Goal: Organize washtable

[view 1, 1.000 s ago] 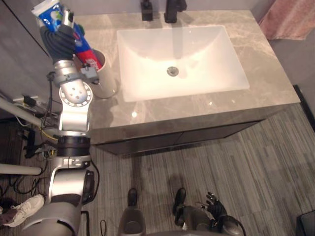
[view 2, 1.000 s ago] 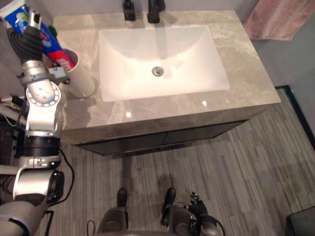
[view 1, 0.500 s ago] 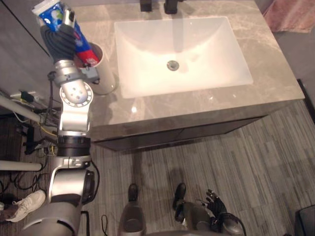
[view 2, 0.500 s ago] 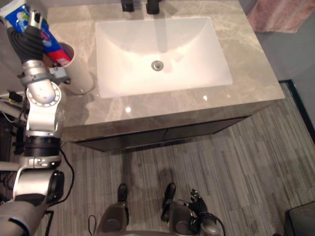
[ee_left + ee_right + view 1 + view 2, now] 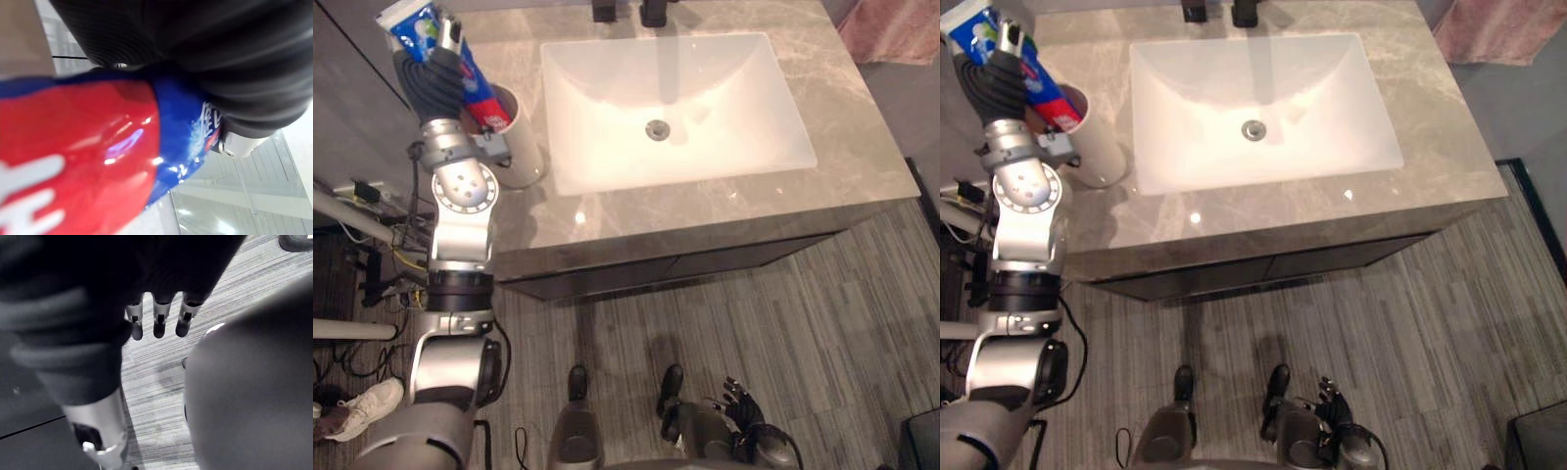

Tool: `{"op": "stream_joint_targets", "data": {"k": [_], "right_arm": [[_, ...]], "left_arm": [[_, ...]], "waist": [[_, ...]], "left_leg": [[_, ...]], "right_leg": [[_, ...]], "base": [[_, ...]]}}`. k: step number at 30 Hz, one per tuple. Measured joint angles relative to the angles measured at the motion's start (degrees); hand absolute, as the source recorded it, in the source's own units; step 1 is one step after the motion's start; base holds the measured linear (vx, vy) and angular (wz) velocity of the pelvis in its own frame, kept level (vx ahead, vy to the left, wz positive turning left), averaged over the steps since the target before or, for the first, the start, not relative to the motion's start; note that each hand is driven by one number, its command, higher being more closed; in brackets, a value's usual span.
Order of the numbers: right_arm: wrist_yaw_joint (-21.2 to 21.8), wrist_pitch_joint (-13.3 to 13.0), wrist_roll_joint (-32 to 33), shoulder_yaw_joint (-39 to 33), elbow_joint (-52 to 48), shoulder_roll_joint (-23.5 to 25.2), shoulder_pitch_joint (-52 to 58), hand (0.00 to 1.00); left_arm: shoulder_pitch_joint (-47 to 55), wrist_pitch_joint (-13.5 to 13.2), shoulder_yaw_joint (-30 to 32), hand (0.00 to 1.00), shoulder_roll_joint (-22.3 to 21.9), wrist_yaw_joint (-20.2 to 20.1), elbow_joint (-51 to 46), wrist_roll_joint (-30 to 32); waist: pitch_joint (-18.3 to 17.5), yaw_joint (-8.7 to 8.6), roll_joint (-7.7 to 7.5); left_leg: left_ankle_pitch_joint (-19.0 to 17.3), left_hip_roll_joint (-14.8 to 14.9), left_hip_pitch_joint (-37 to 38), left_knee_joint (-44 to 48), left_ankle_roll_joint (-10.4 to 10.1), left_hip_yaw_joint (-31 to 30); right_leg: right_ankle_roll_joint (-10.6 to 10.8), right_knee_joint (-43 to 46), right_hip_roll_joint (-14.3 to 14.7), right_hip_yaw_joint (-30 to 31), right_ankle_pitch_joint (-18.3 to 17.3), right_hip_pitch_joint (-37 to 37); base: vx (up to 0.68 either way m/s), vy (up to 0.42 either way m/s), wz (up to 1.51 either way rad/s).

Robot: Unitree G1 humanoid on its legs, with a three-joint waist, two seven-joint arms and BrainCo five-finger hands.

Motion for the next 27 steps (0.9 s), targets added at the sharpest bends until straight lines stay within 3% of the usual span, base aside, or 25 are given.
{"op": "stream_joint_targets", "data": {"k": [1,27], "right_arm": [[0.0,0.0,0.0,0.01,0.0,0.0,0.0,0.0],[0.07,0.04,-0.05,1.44,0.07,-0.28,-0.2,0.0]], "left_arm": [[0.0,0.0,0.0,0.0,0.0,0.0,0.0,0.0],[-0.06,-1.1,0.03,0.0,0.0,-0.12,-0.06,-1.59]], "waist": [[0.0,0.0,0.0],[0.03,0.06,0.05]], "left_leg": [[0.0,0.0,0.0,0.0,0.0,0.0],[0.02,-0.05,-0.56,0.15,0.02,-0.03]], "right_leg": [[0.0,0.0,0.0,0.0,0.0,0.0],[0.05,-1.16,0.13,-0.01,0.84,0.02]], "base": [[0.0,0.0,0.0],[0.0,0.0,0.0]]}}
